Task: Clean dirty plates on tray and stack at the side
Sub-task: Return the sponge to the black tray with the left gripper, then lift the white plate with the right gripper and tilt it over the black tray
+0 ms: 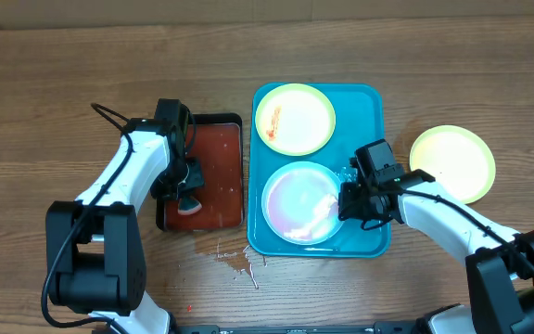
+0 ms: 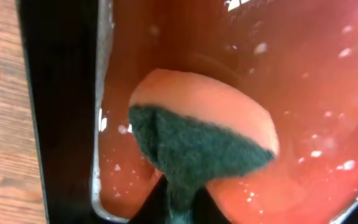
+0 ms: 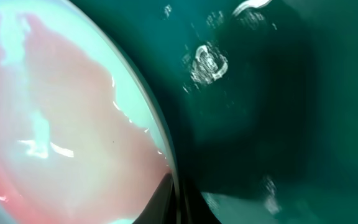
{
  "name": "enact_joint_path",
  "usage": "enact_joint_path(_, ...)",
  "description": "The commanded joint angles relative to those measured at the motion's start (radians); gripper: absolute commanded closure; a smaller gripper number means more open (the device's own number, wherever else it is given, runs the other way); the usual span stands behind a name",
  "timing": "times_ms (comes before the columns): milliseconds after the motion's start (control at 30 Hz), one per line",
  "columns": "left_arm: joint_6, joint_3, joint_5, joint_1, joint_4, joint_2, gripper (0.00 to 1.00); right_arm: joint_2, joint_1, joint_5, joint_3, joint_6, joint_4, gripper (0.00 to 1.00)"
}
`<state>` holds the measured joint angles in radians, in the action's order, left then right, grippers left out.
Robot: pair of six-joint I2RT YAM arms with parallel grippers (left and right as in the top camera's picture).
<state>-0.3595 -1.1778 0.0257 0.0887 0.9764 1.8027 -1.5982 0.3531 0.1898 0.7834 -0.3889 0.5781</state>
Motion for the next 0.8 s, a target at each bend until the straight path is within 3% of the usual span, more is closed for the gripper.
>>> enact_joint_path(0, -0.001, -0.048, -0.043, -0.006, 0.016, -0.019, 0.61, -0.017, -0.008, -0.084, 0.044, 0.022, 0.079, 0.96)
enact_joint_path(67, 0.001, -0.089, -0.068, -0.006, 0.049, -0.026, 0.47, -0.005, -0.006, -0.124, 0.102, 0.022, 0.157, 0.96)
enact_joint_path(300, 0.001, -0.306, -0.124, -0.026, 0.203, -0.083, 0.35, 0.011, 0.002, -0.165, 0.401, 0.100, 0.433, 0.96)
enact_joint_path(400, 0.001, -0.414, -0.124, -0.038, 0.267, -0.112, 0.21, 0.010, 0.027, -0.180, 0.531, 0.145, 0.495, 0.96)
enact_joint_path(533, 0.000, -0.562, -0.124, -0.048, 0.343, -0.148, 0.04, 0.010, 0.092, -0.244, 0.659, 0.158, 0.484, 0.96)
enact_joint_path(767, 0.000, -0.702, -0.124, -0.049, 0.408, -0.224, 0.00, -0.023, 0.274, -0.390, 0.691, 0.151, 0.249, 0.96)
